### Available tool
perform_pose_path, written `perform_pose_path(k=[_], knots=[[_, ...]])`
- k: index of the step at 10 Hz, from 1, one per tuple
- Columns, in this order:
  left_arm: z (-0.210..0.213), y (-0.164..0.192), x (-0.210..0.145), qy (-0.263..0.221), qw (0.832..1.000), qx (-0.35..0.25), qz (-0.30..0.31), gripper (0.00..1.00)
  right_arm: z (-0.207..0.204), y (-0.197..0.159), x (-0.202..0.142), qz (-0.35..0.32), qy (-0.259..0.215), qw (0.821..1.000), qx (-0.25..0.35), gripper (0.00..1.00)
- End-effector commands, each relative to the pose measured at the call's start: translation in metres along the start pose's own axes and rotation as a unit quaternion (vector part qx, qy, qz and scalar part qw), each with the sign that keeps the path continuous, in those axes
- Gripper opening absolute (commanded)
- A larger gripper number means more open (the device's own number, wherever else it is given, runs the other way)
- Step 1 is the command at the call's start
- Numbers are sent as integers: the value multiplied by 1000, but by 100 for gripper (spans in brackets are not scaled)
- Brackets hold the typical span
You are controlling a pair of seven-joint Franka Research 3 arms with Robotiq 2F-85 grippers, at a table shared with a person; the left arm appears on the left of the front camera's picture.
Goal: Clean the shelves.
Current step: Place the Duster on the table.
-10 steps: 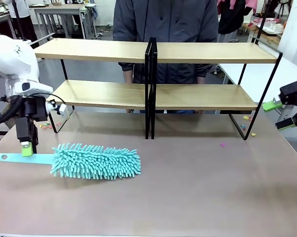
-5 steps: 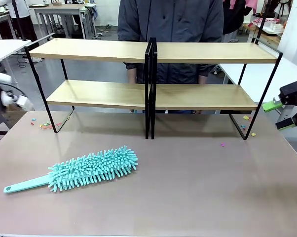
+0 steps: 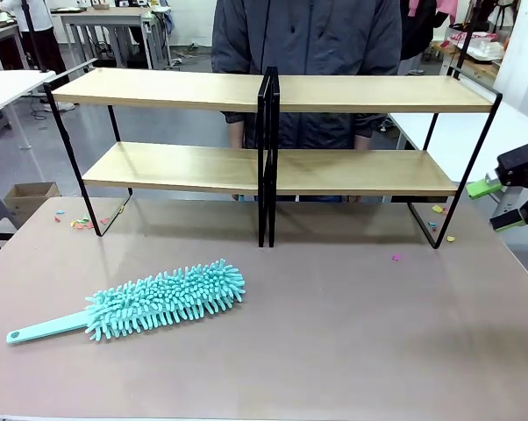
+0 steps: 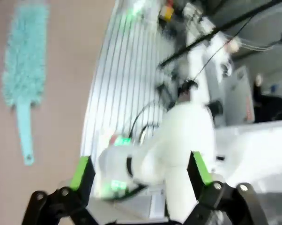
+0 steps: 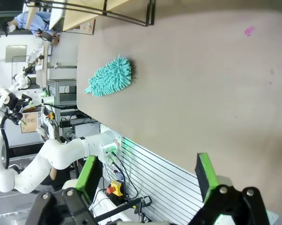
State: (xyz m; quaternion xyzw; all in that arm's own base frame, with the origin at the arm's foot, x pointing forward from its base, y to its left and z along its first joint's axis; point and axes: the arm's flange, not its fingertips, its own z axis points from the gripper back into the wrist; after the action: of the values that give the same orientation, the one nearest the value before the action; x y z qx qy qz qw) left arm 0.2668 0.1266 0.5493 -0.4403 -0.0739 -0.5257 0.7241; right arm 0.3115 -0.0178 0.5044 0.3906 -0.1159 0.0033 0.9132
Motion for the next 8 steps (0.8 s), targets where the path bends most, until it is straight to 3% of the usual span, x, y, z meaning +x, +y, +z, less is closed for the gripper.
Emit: perform_pose_path(k=[1, 2, 3, 5, 6, 8], knots=[[15, 22, 10, -222, 974, -34, -8, 100, 13, 26, -5, 15, 5, 998, 61, 100], [23, 39, 13, -329, 943, -43, 11, 100, 30, 53, -13, -16, -2, 992, 126, 100], [26, 54, 18, -387, 921, -42, 22, 100, 42, 69, -20, -55, -23, 988, 141, 100], [21, 76, 27, -442, 895, -27, 54, 100, 63, 76, -29, -108, -62, 976, 181, 100], [32, 60, 2, -324, 944, -49, 34, 100, 45, 69, -20, -33, -9, 989, 141, 100], [32, 60, 2, -324, 944, -49, 34, 100, 45, 69, -20, -33, -9, 989, 141, 100]])
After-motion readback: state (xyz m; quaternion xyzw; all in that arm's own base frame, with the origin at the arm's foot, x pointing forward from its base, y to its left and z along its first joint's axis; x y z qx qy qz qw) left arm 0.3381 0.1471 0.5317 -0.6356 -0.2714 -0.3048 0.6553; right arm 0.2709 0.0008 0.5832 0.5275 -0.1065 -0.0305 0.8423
